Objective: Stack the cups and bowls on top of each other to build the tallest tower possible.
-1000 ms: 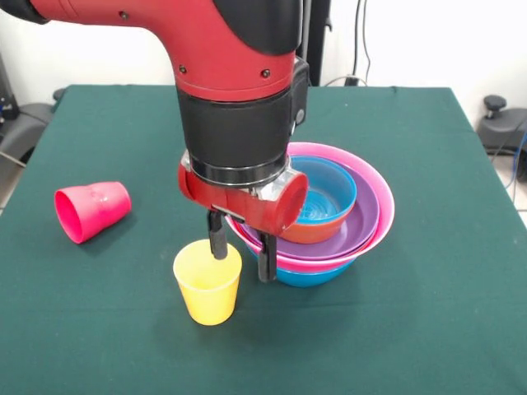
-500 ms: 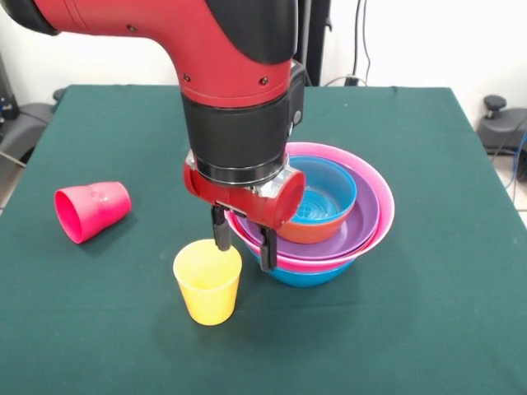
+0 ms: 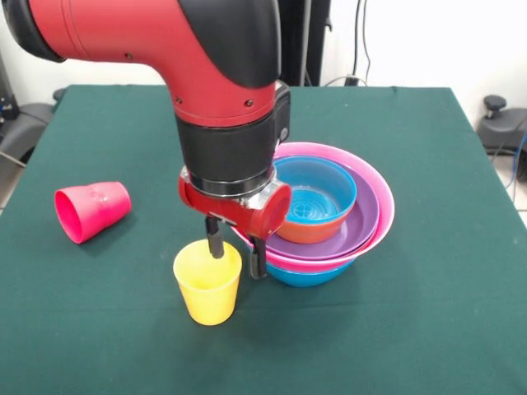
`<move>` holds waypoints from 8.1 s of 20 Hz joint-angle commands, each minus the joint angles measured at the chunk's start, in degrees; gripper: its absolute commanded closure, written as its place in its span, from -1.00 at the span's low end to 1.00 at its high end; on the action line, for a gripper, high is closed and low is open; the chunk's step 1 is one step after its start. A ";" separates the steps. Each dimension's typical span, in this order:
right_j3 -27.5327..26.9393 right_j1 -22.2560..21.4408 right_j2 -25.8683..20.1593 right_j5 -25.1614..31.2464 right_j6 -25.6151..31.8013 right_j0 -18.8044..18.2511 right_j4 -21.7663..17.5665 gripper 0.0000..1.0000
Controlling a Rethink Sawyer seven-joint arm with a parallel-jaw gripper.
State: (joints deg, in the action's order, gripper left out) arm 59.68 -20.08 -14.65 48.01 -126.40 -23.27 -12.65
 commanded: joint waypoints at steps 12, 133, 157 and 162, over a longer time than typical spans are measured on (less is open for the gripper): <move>4.30 6.44 -2.75 -6.78 10.45 -2.04 -5.31 -1.00; 20.38 -8.10 18.53 -7.21 -9.69 20.98 13.65 1.00; 20.52 -5.81 19.80 -11.99 -7.82 21.26 14.66 1.00; 20.56 -6.01 19.81 -11.64 -7.83 21.27 14.81 1.00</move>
State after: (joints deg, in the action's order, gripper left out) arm 75.93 -26.25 7.84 38.16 -126.42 -2.38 0.87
